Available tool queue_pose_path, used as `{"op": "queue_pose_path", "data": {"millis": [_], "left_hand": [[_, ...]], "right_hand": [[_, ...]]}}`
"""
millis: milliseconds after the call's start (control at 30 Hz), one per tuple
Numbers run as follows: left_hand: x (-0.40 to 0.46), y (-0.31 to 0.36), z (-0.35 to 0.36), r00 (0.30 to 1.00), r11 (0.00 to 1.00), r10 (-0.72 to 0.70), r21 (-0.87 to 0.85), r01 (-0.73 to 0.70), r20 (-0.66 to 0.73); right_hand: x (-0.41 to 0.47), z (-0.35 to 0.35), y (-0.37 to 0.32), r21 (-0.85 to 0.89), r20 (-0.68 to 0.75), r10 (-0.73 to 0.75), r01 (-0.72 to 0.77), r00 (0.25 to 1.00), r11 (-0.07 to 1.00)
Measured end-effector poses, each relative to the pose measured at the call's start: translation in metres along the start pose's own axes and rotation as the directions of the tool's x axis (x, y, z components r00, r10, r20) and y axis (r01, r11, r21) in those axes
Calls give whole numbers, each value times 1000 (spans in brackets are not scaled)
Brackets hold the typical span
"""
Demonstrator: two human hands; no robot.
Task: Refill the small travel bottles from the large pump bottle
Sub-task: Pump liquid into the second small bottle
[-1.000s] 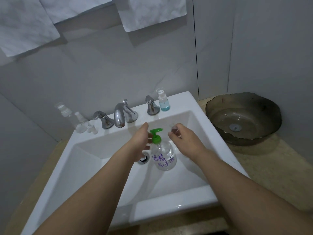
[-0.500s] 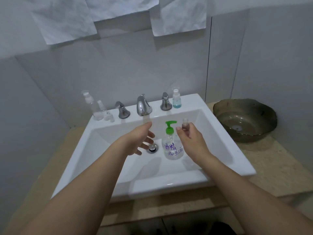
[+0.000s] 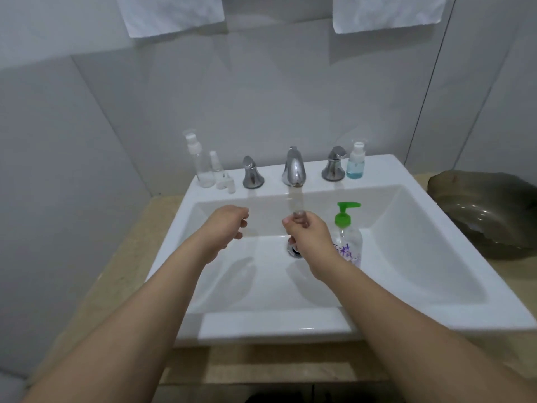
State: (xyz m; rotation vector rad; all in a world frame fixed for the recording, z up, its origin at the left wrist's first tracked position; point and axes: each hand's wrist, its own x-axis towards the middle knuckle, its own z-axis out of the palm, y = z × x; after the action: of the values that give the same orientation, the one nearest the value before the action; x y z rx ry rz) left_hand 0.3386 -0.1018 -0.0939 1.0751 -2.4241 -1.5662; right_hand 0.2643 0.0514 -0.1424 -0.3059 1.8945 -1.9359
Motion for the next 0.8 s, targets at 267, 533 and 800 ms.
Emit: {"op": "queue_pose_path", "data": {"millis": [267, 533, 800], "left_hand": [[46, -4, -8, 902, 968, 219, 201, -152, -371], [90, -11, 5, 770, 937, 291, 330, -111, -568], [114, -20, 3, 748, 909, 360, 389, -147, -557]], "right_hand": [[48, 36, 3, 100, 69, 103, -109, 992, 989], [69, 37, 8, -19, 142, 118, -117, 983, 993], [76, 43, 9, -141, 227, 131, -101, 965, 985]]}}
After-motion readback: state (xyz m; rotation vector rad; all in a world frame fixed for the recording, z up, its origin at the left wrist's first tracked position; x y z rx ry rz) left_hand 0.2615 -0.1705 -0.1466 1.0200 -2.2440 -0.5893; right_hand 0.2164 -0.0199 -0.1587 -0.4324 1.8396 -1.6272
